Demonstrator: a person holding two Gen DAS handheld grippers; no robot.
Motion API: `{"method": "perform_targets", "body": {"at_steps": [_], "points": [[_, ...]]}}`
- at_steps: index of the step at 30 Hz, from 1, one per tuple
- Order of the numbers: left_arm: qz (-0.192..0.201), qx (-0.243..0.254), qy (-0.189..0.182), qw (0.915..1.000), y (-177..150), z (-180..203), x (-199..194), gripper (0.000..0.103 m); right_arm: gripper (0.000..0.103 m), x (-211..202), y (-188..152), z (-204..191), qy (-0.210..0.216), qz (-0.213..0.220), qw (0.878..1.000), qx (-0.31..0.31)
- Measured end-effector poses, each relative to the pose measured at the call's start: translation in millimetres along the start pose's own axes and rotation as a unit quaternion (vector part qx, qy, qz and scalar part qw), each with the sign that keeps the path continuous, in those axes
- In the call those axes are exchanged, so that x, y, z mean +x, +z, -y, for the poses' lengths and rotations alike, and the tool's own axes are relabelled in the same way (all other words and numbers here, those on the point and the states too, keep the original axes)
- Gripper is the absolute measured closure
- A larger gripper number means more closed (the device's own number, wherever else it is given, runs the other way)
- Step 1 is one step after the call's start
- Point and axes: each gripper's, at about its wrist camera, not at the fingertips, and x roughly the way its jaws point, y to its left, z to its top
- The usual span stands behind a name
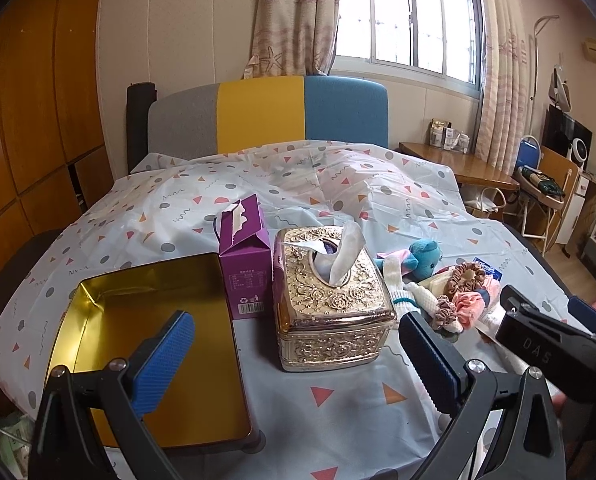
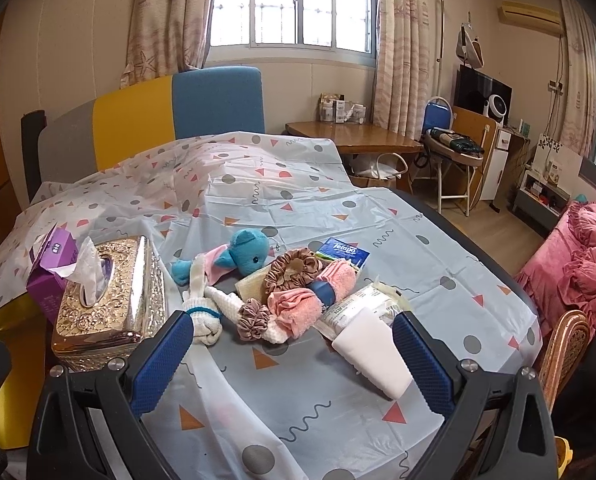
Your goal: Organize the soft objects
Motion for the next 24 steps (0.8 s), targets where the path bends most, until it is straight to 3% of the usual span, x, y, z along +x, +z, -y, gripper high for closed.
{"method": "perform_targets", "body": {"at_steps": [24], "points": [[-0.011,0.016,-0.007,0.9998,-2.9,7.5,3.4,0.000,0.002,16.5,9.9,30.6,-0.014,-0.004,0.999,0.028]]}}
